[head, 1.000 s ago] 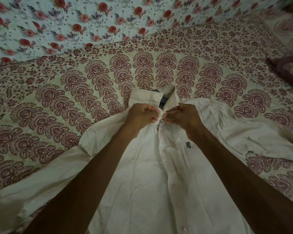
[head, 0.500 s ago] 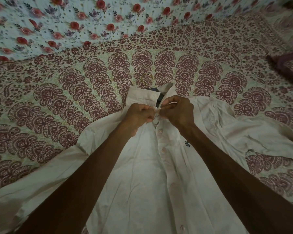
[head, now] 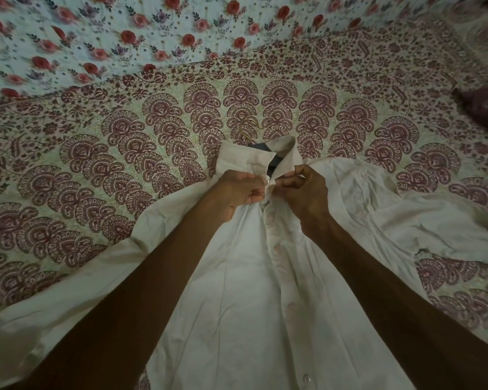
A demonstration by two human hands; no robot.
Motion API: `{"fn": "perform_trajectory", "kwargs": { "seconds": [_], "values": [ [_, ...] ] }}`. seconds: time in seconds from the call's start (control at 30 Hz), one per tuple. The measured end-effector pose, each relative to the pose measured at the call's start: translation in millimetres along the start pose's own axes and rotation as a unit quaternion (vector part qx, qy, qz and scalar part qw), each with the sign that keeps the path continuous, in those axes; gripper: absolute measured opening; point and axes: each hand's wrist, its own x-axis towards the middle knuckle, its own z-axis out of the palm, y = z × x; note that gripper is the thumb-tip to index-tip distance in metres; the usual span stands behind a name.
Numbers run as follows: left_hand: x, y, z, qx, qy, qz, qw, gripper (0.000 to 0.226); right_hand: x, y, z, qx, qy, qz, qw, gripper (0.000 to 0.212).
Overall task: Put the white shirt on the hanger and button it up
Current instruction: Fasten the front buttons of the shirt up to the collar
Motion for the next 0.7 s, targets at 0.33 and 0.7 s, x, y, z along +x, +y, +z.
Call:
{"fn": "perform_trajectory", "kwargs": {
  "seconds": [0.33, 0.7],
  "values": [
    [4.3, 5.9, 7.1, -0.008, 0.003, -0.066, 0.998, 0.008, -7.8, 18.4, 1.9, 0.125, -0.003, 0.031, 0.992, 0.032],
    [3.0, 16.0, 7.4, 0.021, -0.016, -0.135, 0.991, 0.015, -21.8, 28.1, 14.8, 0.019, 0.093, -0.102, 0.990, 0.025]
  ]
}}
